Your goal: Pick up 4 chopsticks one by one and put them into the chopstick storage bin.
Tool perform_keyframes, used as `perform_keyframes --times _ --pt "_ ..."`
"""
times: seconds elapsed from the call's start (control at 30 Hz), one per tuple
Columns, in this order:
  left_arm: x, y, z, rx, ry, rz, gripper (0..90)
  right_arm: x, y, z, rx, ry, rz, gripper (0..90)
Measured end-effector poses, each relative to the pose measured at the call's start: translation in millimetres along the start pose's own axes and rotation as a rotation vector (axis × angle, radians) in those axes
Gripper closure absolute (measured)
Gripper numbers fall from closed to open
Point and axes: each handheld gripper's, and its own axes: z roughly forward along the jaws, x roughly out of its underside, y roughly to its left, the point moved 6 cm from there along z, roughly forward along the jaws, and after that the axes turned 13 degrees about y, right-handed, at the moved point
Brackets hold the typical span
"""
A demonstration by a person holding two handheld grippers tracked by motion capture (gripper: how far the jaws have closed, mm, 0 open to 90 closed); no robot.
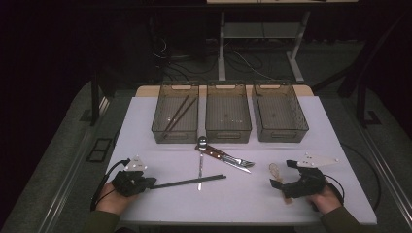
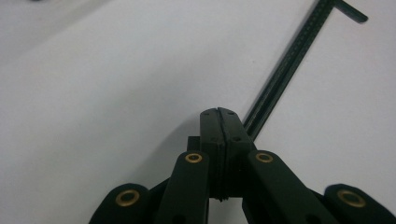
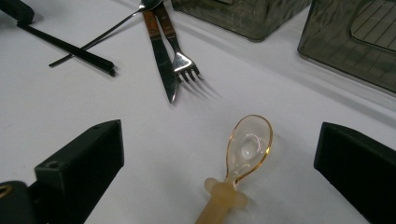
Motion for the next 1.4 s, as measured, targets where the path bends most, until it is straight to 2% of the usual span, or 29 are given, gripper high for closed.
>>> perform_keyframes --times 0.47,0.7,0.77,0.83,0.9,0.93,1.17,1.2,1.3,1.33,1.4 --pt "11.2 -14.5 -4.2 0.024 0.002 -0.001 89.5 0.0 -0.1 0.1 0.001 0.000 0.001 1.3" --pt "11.8 -14.7 -5.1 0.023 -0.005 -0.002 88.9 0.0 -0.3 0.2 0.002 0.001 0.001 1.3" --pt "10.7 -13.7 -6.8 0.026 -0.021 -0.011 87.4 0.0 -0.1 0.1 0.001 0.001 0.000 1.3" --pt "7.4 -11.7 -10.6 0.029 -0.053 -0.021 85.1 0.0 -0.3 0.1 0.001 0.001 0.001 1.3" --pt "5.9 -12.1 -11.5 0.034 -0.063 -0.021 82.8 0.0 -0.6 0.4 0.002 0.001 -0.002 1.3" --pt "2.0 -14.4 -12.5 0.041 -0.087 -0.023 81.4 0.0 -0.5 0.4 0.002 0.002 -0.001 1.3" --pt "-14.2 -23.8 -13.0 0.075 -0.142 -0.009 71.2 0.1 -0.7 0.6 0.003 0.003 0.003 1.3" --pt "-20.4 -26.9 -13.4 0.083 -0.160 0.008 69.5 0.2 -0.7 0.8 0.004 0.004 0.002 1.3" --pt "-28.1 -32.4 -12.2 0.101 -0.189 0.010 65.8 0.4 -0.8 1.0 0.005 0.005 0.002 1.3" --pt "-35.6 -37.8 -11.4 0.118 -0.204 0.024 64.8 0.4 -1.0 1.4 0.003 0.006 0.003 1.3" --pt "-43.4 -43.0 -10.3 0.121 -0.216 0.047 62.7 0.4 -1.2 1.6 0.004 0.006 0.002 1.3"
